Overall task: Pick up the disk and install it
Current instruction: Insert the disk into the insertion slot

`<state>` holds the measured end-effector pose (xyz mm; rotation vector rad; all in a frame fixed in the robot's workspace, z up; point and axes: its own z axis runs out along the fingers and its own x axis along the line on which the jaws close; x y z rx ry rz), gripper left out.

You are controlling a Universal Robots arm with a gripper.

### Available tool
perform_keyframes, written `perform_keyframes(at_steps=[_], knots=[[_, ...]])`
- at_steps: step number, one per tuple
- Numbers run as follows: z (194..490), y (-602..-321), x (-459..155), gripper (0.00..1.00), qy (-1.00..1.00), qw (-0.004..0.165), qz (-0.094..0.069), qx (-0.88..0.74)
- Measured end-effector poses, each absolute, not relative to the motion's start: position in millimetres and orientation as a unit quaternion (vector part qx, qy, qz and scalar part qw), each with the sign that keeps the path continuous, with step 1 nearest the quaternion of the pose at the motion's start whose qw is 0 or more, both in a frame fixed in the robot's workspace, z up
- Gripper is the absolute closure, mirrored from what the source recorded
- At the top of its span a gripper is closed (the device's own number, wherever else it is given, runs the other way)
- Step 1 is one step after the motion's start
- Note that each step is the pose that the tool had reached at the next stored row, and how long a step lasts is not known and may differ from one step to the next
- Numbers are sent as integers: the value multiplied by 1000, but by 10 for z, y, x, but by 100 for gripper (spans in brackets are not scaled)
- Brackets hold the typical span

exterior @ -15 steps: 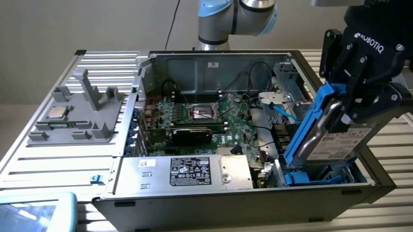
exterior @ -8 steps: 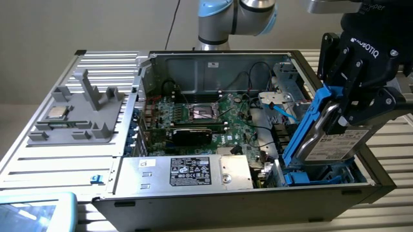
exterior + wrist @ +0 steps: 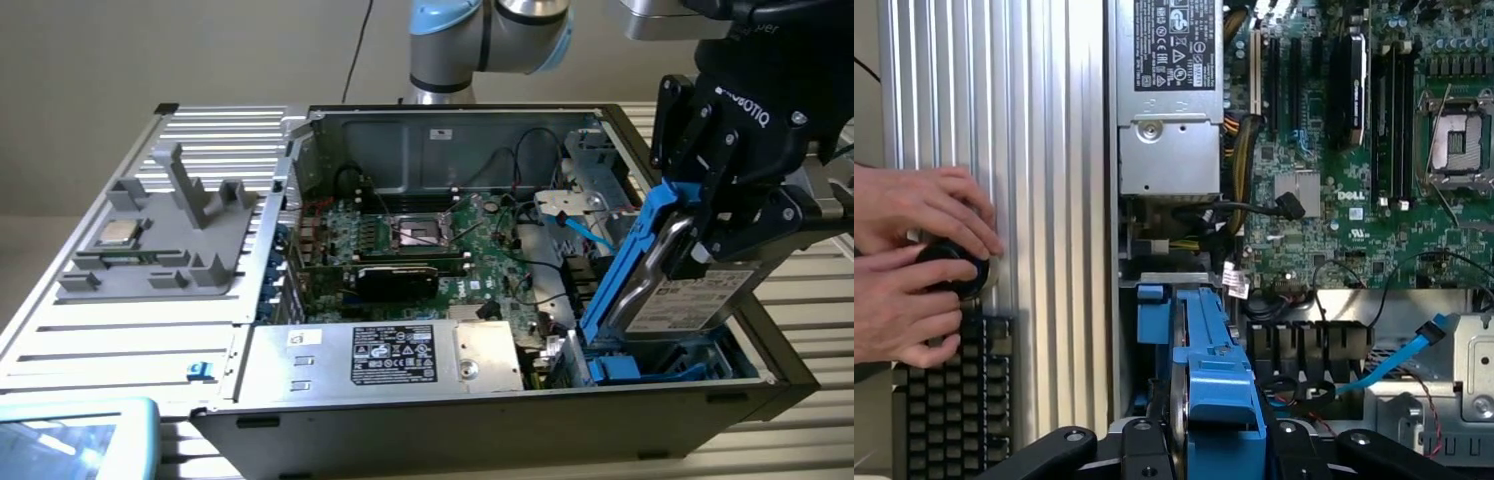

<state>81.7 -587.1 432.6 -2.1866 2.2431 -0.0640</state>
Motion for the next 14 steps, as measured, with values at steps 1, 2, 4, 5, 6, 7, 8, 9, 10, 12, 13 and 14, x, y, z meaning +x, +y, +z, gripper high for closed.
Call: perform_keyframes(at_steps=[1,2,4,5,6,7,8,9,10,12,13,14], knots=[[4319,-5871,817,63,716,4,-20,-698],[4311,-5871,817,63,716,4,-20,-698],[4302,-5869,817,63,716,4,-20,-698],[4302,-5869,817,63,716,4,-20,-698],[4302,-5870,817,63,716,4,-20,-698],[4301,-5869,817,63,716,4,-20,-698],[4301,-5869,817,63,716,4,-20,-698],[4301,-5869,817,63,716,4,-20,-698],[4300,-5869,817,63,716,4,-21,-698],[4293,-5868,817,63,716,5,-21,-698],[4288,-5868,816,63,716,4,-21,-698],[4280,-5869,816,63,716,5,-21,-698]])
